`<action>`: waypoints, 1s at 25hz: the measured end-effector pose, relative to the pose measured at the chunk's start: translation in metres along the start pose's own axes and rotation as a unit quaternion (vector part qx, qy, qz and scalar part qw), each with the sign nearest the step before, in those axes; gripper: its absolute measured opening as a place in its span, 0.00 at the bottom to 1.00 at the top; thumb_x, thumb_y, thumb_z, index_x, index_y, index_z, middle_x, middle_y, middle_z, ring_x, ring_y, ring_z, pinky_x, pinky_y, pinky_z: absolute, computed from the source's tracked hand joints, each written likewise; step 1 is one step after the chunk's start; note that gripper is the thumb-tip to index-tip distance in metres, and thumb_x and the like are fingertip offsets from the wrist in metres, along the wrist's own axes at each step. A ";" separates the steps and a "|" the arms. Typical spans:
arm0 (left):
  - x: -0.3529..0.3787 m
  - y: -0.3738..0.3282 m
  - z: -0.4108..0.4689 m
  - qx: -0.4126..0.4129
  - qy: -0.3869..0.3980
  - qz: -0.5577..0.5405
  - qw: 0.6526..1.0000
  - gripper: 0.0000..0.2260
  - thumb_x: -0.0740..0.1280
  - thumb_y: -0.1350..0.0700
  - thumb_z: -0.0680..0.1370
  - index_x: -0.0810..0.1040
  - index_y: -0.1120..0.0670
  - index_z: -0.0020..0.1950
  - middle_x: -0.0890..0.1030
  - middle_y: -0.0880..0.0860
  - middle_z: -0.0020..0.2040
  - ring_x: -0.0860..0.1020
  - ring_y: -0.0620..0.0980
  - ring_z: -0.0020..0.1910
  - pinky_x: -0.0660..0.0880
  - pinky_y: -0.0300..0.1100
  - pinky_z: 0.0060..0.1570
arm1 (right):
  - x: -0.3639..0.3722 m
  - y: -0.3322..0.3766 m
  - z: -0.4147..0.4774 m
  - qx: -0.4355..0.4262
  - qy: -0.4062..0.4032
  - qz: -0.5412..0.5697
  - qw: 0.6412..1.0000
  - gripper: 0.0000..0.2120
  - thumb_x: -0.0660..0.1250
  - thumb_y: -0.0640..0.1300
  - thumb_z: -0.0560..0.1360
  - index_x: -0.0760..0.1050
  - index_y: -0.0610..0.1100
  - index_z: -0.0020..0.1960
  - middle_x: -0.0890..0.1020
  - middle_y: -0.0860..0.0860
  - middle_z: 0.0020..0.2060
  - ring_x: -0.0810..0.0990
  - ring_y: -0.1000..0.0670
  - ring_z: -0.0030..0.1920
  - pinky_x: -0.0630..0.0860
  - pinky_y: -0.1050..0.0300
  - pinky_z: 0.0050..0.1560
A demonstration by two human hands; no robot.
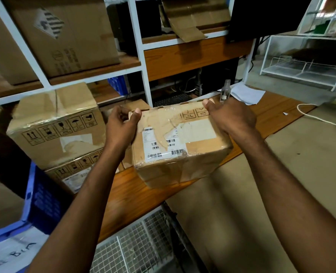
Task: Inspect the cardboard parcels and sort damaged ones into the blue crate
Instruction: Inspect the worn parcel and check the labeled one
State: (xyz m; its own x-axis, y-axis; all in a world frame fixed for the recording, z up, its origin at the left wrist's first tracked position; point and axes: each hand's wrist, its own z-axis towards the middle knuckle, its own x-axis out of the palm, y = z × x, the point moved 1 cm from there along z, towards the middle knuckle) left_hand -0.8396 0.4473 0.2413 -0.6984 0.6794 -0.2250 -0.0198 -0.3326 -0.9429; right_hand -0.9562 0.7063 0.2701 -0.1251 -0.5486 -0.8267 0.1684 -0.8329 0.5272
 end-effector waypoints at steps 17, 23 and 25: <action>0.025 0.035 -0.067 0.053 0.106 -0.117 0.986 0.50 0.61 0.18 0.67 0.49 0.36 0.82 0.62 0.34 0.77 0.70 0.32 0.71 0.72 0.36 0.66 | 0.057 -0.068 -0.052 -0.052 0.000 0.387 0.920 0.20 0.71 0.56 0.78 0.75 0.50 0.67 0.82 0.57 0.59 0.80 0.63 0.59 0.80 0.61 0.57; 0.018 0.007 -0.050 0.118 0.039 -0.057 0.991 0.25 0.71 0.39 0.79 0.69 0.43 0.73 0.75 0.42 0.68 0.78 0.37 0.61 0.81 0.50 0.60 | 0.026 -0.037 -0.044 -0.060 -0.085 0.357 0.928 0.23 0.71 0.64 0.76 0.70 0.53 0.64 0.83 0.58 0.53 0.82 0.59 0.52 0.76 0.64 0.48; 0.020 0.007 -0.044 0.110 -0.034 -0.015 0.993 0.16 0.71 0.40 0.79 0.77 0.47 0.62 0.81 0.44 0.58 0.81 0.41 0.54 0.82 0.55 0.55 | 0.027 -0.027 -0.042 -0.054 -0.095 0.294 0.949 0.24 0.72 0.62 0.76 0.71 0.53 0.66 0.83 0.57 0.53 0.81 0.57 0.49 0.74 0.63 0.45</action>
State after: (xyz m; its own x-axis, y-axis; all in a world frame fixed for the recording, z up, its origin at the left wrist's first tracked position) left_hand -0.8223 0.4872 0.2193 -0.7422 0.6475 -0.1729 -0.1922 -0.4528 -0.8707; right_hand -0.9229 0.7173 0.2254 -0.1499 -0.9287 -0.3392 0.3618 -0.3708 0.8553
